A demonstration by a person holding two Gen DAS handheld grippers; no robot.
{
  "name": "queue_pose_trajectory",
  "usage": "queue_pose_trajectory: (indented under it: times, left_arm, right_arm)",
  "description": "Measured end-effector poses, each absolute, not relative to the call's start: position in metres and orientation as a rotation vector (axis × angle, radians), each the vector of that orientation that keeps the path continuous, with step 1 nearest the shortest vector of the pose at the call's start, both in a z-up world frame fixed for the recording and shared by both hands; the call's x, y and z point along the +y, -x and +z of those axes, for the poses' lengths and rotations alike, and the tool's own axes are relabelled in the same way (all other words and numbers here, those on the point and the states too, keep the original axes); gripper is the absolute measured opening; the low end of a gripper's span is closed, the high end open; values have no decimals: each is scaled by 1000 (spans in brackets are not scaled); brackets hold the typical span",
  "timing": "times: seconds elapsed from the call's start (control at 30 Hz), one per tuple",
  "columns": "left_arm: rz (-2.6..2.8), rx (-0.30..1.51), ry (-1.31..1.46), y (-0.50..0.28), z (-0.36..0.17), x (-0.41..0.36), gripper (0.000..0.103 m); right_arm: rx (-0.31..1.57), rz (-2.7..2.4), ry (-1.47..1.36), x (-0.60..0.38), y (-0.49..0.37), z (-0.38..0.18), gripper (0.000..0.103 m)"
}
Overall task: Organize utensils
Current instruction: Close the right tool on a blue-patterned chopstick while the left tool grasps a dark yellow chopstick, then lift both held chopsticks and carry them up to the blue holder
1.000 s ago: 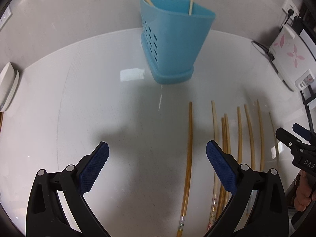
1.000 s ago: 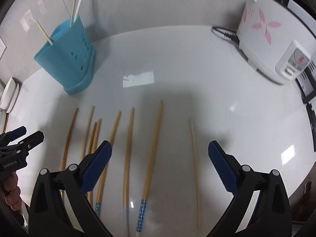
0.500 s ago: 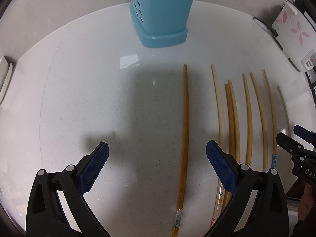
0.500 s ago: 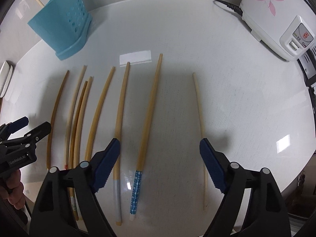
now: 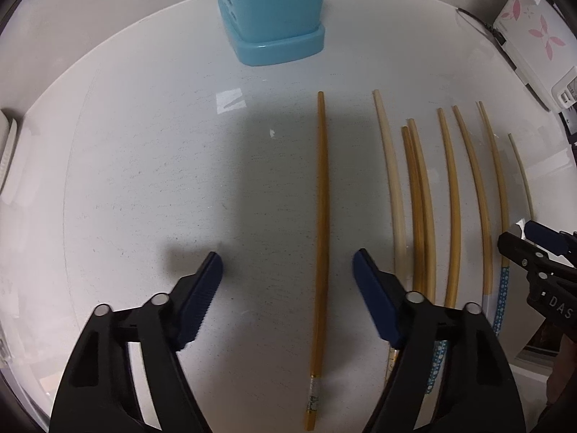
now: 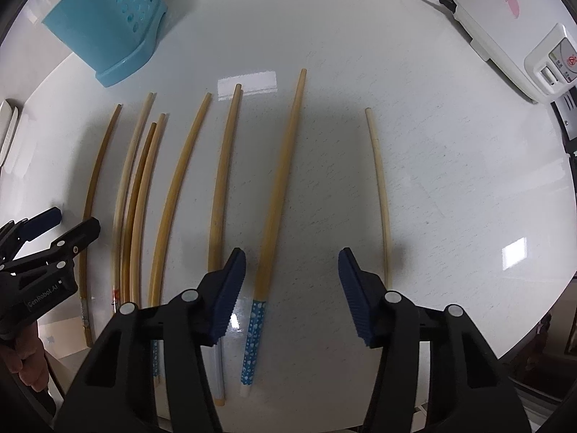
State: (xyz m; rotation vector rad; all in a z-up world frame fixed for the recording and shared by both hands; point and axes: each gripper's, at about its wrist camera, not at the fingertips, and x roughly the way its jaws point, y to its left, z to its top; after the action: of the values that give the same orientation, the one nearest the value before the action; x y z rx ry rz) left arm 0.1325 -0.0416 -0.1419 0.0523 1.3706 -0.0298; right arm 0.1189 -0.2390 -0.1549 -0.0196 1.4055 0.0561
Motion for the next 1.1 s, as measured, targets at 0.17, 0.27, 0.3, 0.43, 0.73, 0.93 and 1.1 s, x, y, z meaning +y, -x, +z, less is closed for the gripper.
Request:
queue_pose_trajectory:
  times: [0.17,0.27,0.3,0.43,0.73,0.93,1.1]
  left_arm:
    - [-41,1390,-67,-131,-136,-47,32]
    - [-43,1395,-78,-131,-134,-52,12]
    - [-44,1398,-80,-130,-133,-52,8]
    - [-43,1403,-72,-134,-133,-59,6]
    - [-49,1408,-48,-139,-135,-56,6]
    - [-55,1403,-33,-144,-137,-50,6]
    - [-62,1377,-28,-140,-131,-47,6]
  right_arm:
    - [1415,54,26,-233,-120,-157,42]
    - [1421,48,30,-231,-122,-156,36]
    - [1424,45,30,-230,-123,-156,34]
    - [1431,44,29,-227,-128,-155,8]
    - [1432,45,28,-223,-127,-154,7]
    - [1406,49,16,-228,-124,-143,7]
    - [1388,52,9,-234,-121,-138,7]
